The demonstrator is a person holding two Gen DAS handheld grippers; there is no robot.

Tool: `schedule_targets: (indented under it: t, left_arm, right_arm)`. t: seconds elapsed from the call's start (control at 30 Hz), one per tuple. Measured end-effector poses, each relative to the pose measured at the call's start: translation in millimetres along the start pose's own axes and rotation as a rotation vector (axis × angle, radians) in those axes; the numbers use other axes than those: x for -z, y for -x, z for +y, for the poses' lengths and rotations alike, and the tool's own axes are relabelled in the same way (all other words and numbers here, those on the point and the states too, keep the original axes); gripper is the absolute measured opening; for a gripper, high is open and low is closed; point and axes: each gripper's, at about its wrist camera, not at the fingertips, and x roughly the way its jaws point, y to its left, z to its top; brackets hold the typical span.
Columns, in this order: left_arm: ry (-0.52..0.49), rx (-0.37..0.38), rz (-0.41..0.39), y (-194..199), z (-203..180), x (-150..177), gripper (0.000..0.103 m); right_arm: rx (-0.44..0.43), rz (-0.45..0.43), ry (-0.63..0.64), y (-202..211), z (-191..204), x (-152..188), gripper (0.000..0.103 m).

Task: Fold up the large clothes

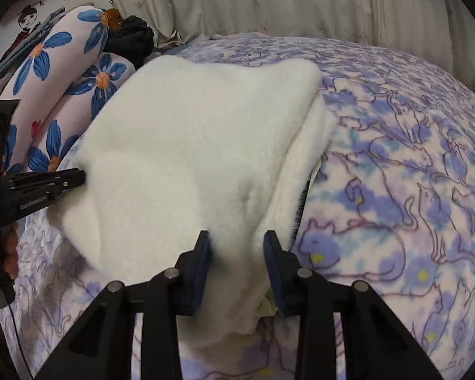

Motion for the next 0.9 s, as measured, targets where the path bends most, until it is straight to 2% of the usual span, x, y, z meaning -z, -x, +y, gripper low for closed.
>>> schedule_targets:
  t: [0.1, 0.13, 0.2, 0.23, 0.27, 0.4, 0.5, 0.53, 0.57, 0.67, 0.8, 0.9]
  left_arm:
    - [-0.002, -0.008, -0.013, 10.4, -3.2, 2.0, 0.017]
    - [0.003, 0.001, -0.011, 16.9, -3.2, 3.4, 0.023]
    - [0.027, 0.025, -0.004, 29.1, -0.8, 5.0, 0.044]
    - [0.048, 0.037, -0.009, 39.7, 1.3, 7.1, 0.058]
    - [0.06, 0.039, -0.018, 48.9, 2.2, 8.0, 0.061]
    - [0.098, 0.073, -0.052, 103.8, 4.7, 14.4, 0.062]
    - [0.116, 0.082, -0.078, 145.1, 2.6, 24.8, 0.082]
    - [0.119, 0.085, -0.09, 161.8, 0.3, 30.7, 0.088]
    - [0.118, 0.086, -0.097, 178.6, -3.2, 37.8, 0.089]
    - [0.105, 0.084, -0.078, 211.9, -15.6, 54.2, 0.09]
    - [0.097, 0.07, -0.042, 254.4, -36.7, 85.3, 0.091]
    - [0.083, 0.067, -0.022, 274.8, -52.2, 106.8, 0.092]
  right_arm:
    - [-0.02, 0.02, -0.034, 9.6, -3.9, -0.5, 0.033]
    - [-0.023, 0.025, -0.044, 14.0, -4.9, 0.2, 0.033]
    - [-0.04, 0.033, -0.063, 26.8, -6.7, 3.0, 0.034]
    - [-0.044, 0.034, -0.073, 37.2, -6.9, 4.6, 0.035]
    - [-0.048, 0.032, -0.077, 45.5, -6.3, 5.3, 0.035]
    - [-0.047, 0.033, -0.102, 97.5, -3.5, 11.8, 0.035]
    - [-0.063, 0.033, -0.125, 139.3, -1.6, 19.0, 0.037]
    - [-0.063, 0.03, -0.125, 150.0, -0.8, 21.0, 0.042]
    - [-0.06, 0.022, -0.124, 168.7, 1.3, 25.9, 0.05]
    - [-0.051, -0.003, -0.117, 212.3, 6.0, 39.0, 0.06]
    - [-0.016, -0.022, -0.105, 261.5, 13.2, 60.1, 0.065]
    - [0.017, -0.031, -0.091, 288.1, 16.1, 81.4, 0.073]
